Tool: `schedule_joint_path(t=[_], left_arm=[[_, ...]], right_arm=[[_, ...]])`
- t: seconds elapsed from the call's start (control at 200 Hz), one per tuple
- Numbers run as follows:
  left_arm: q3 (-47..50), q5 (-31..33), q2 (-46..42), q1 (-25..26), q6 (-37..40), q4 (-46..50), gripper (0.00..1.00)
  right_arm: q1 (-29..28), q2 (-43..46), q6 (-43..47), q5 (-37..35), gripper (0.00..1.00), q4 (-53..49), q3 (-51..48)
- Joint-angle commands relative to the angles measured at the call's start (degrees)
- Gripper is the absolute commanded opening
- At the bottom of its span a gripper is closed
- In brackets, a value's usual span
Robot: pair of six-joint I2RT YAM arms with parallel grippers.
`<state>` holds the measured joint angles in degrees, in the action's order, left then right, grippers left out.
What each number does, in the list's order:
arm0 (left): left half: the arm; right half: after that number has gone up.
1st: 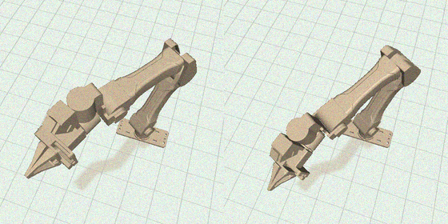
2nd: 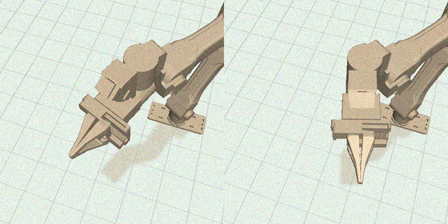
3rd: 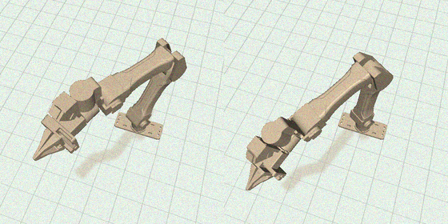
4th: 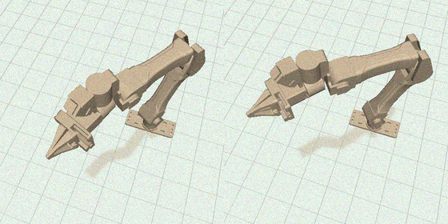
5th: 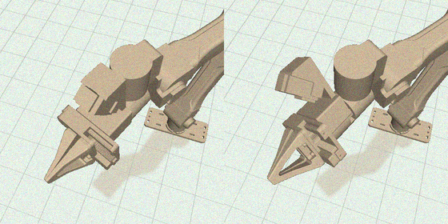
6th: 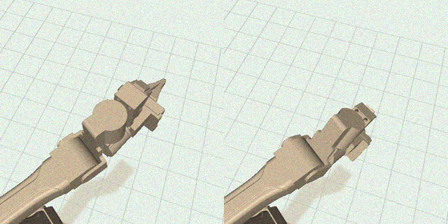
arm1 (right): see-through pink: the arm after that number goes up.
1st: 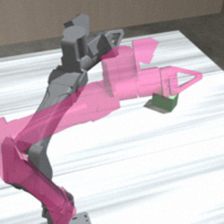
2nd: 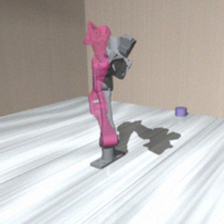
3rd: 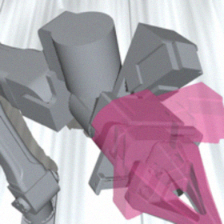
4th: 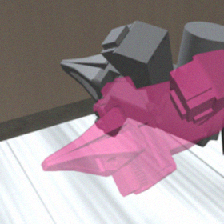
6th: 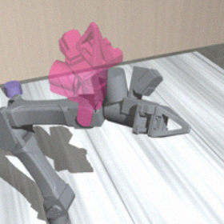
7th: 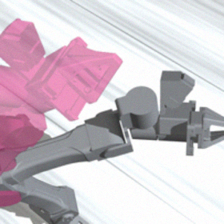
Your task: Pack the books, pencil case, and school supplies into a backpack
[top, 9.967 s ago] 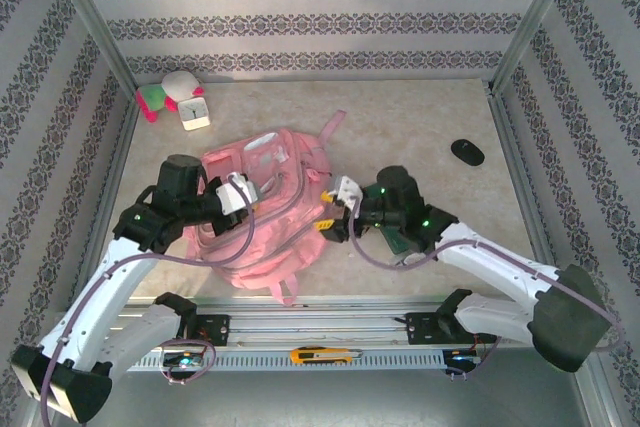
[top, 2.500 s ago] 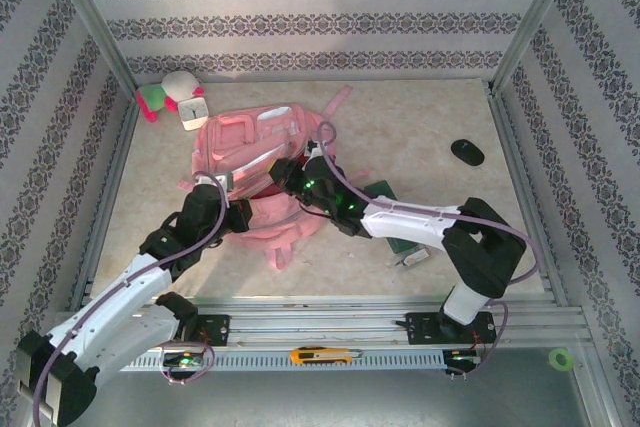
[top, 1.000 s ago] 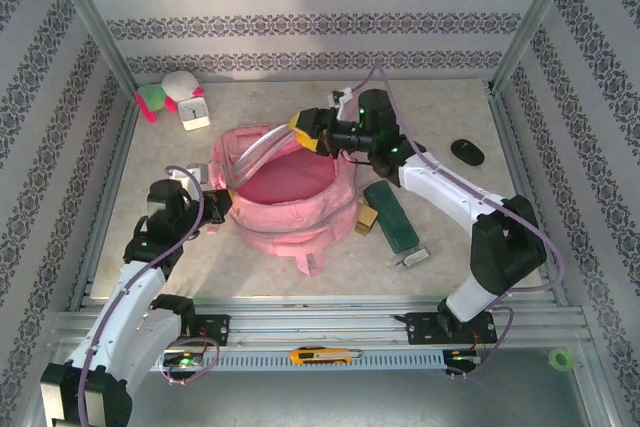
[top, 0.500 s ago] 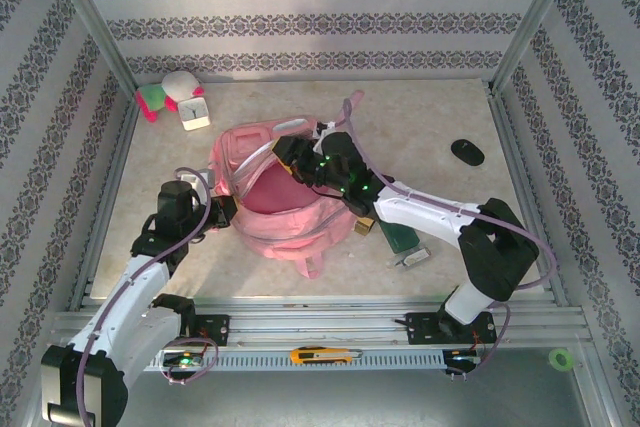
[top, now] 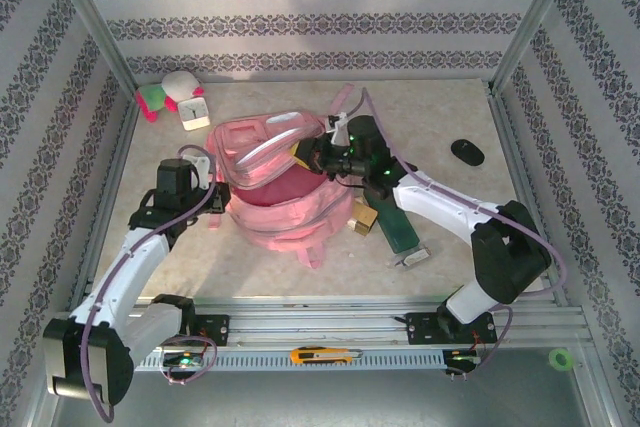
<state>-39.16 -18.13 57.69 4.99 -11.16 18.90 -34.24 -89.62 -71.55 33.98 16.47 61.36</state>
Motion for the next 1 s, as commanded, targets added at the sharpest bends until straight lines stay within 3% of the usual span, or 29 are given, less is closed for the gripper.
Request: schedule_joint_path(t=[0.0,0.165,0.395,0.725,0.839,0.994], left_arm=[[-1.7,1.2,1.7,-2.3,5.4,-0.8,0.14],[-0.6,-6.2,3.7,-2.3,5.5,-8.0,0.15],[-2.8,6.8,10.1,-2.5,6.4,-6.2,0.17],[-5.5,12.5,17.2,-4.4,6.5,-9.7,0.20],[-9.1,11.1,18.9,-4.8,5.6,-7.7,0.27],[-10.0,6.9,13.9,-4.8,0.3,-6.9,0.43]], right_arm=[[2.7,2.6,1.8,13.6,0.00,1.8,3.5],[3.3,0.1,0.2,18.8,0.00,3.4,6.7],[4.7,-0.7,-1.2,24.3,0.00,4.3,10.4],[6.1,1.0,-3.6,26.2,0.00,5.6,10.8],[5.7,1.9,-3.7,21.9,0.00,5.7,9.4],[3.9,2.6,-3.9,6.7,0.00,7.6,4.8]])
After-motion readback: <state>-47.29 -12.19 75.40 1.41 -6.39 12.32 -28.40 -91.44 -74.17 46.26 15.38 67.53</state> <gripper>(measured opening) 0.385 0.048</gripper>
